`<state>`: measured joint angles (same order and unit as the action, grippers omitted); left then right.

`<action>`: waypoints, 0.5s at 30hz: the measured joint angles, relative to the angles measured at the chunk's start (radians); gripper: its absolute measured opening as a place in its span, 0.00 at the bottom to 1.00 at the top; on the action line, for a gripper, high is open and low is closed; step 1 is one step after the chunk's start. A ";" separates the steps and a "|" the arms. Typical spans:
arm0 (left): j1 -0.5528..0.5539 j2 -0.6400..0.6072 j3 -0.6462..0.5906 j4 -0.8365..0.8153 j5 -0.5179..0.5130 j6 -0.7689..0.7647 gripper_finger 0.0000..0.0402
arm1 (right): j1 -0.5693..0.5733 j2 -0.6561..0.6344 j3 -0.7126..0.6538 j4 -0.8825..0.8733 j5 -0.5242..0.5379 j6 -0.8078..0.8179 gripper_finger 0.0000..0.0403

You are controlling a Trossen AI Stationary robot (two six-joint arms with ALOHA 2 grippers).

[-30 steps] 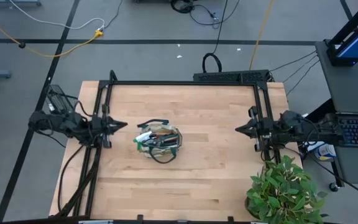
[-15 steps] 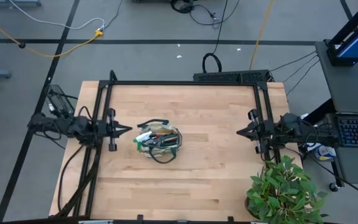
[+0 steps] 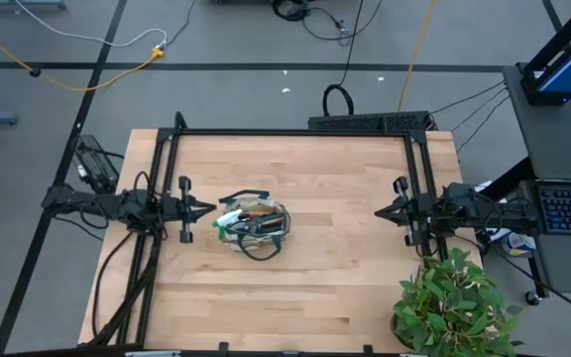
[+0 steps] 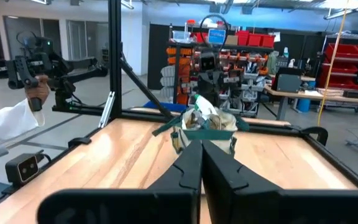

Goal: Pick & Place Garden tools in Gardening bag
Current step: Return to Home Position

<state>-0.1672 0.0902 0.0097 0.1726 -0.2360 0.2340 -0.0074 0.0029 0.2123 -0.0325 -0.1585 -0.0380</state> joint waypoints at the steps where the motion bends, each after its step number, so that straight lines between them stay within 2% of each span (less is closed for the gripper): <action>1: 0.003 0.000 0.000 -0.001 0.013 -0.003 0.06 | 0.000 0.000 -0.009 0.005 0.000 0.000 0.00; 5: 0.011 0.000 0.000 -0.039 0.069 -0.071 0.06 | 0.000 0.000 -0.037 0.022 0.003 0.005 0.00; 15: 0.011 0.001 0.000 -0.074 0.071 -0.132 0.06 | 0.000 0.001 -0.141 0.161 0.001 0.062 0.00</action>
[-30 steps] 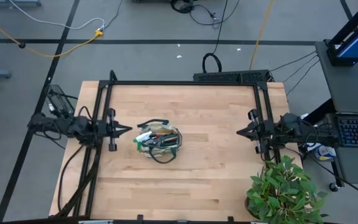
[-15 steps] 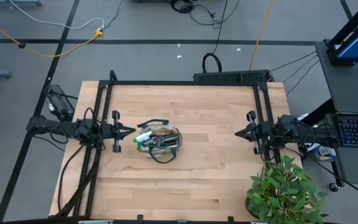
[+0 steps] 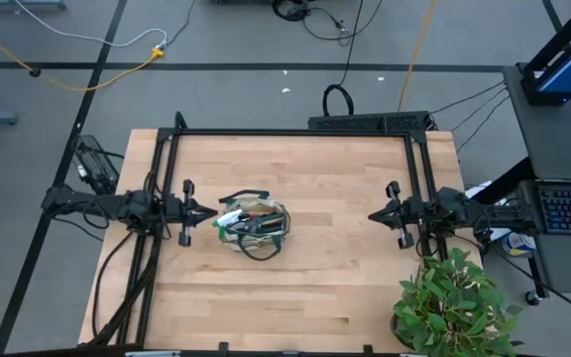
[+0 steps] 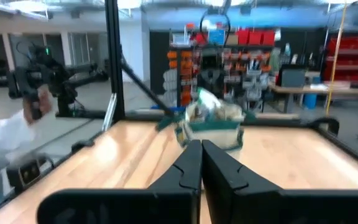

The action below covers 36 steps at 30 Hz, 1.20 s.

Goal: Pick & Place Garden tools in Gardening bag
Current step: Return to Home Position

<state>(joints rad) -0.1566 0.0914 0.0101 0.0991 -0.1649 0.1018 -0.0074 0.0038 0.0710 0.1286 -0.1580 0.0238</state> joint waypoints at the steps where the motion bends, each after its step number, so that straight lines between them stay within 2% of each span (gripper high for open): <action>1: 0.000 0.000 0.000 0.000 0.000 0.000 0.06 | 0.000 0.000 -0.013 0.031 0.000 0.006 0.00; 36: 0.000 0.000 0.001 0.002 -0.001 0.024 0.06 | 0.000 -0.001 -0.040 0.035 0.000 0.010 0.01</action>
